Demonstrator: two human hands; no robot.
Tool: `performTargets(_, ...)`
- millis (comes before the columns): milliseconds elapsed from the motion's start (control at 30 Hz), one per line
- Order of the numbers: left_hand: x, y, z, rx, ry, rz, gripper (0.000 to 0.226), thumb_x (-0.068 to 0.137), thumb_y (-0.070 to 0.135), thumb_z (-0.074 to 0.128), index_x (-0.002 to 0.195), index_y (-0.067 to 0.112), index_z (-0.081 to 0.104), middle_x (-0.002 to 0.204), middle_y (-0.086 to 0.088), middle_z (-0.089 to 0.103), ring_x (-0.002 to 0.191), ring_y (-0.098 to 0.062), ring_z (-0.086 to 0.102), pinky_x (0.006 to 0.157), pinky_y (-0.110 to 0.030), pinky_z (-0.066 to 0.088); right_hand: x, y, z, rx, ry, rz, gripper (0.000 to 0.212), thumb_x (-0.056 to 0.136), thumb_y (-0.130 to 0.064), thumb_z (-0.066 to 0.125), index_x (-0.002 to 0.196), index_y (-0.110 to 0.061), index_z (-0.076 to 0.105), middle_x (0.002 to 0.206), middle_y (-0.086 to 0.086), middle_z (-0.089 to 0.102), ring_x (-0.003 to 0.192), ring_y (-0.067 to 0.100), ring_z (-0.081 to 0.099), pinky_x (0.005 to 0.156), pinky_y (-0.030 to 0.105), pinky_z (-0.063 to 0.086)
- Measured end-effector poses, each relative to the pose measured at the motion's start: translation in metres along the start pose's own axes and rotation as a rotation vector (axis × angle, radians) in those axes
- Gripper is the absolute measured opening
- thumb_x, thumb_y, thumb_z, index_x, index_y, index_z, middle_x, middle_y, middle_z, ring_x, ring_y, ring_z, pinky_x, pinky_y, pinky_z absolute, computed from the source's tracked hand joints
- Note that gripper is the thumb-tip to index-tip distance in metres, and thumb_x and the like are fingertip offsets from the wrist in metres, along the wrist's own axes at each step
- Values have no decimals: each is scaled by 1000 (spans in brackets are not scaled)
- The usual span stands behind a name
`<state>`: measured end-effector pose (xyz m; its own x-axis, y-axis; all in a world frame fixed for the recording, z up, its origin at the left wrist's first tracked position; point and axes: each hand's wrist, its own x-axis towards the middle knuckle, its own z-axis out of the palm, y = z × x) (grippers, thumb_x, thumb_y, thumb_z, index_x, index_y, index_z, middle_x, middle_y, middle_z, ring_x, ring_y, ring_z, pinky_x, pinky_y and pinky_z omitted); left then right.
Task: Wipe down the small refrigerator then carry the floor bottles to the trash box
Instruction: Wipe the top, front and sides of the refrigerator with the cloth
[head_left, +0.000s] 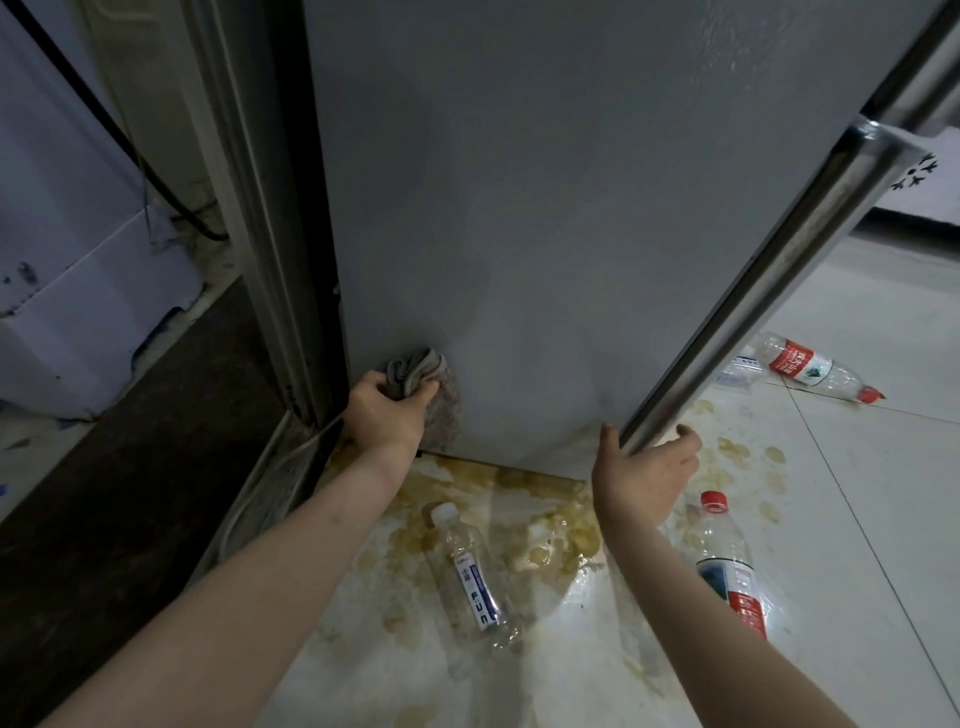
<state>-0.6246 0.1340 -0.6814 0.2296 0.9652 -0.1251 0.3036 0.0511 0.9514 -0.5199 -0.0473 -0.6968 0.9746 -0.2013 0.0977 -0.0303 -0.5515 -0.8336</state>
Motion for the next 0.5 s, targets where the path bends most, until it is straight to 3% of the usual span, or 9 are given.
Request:
performTargets(100, -1, 3, -1, 12, -7, 3, 29, 71, 20, 81, 83, 4, 59, 90, -13, 65, 76, -20, 54, 69, -26, 41, 14, -3, -4, 50, -21, 6, 78, 79, -29, 71, 140, -10, 26, 138, 17, 39, 126, 36, 40, 101, 45, 38)
performTargets(233, -3, 3, 1, -1, -6, -29, 32, 70, 21, 81, 87, 2, 61, 92, -14, 66, 80, -23, 58, 70, -27, 43, 22, -4, -1, 94, -26, 34, 64, 81, -27, 70, 132, -13, 34, 131, 14, 50, 119, 34, 49, 100, 47, 42)
performTargets(500, -4, 1, 2, -5, 10, -48, 36, 70, 23, 81, 89, 0, 61, 95, -17, 67, 87, -29, 62, 70, -26, 42, 23, -2, 3, 110, -20, 52, 64, 79, -28, 71, 131, -15, 35, 130, 12, 52, 118, 33, 51, 99, 47, 43)
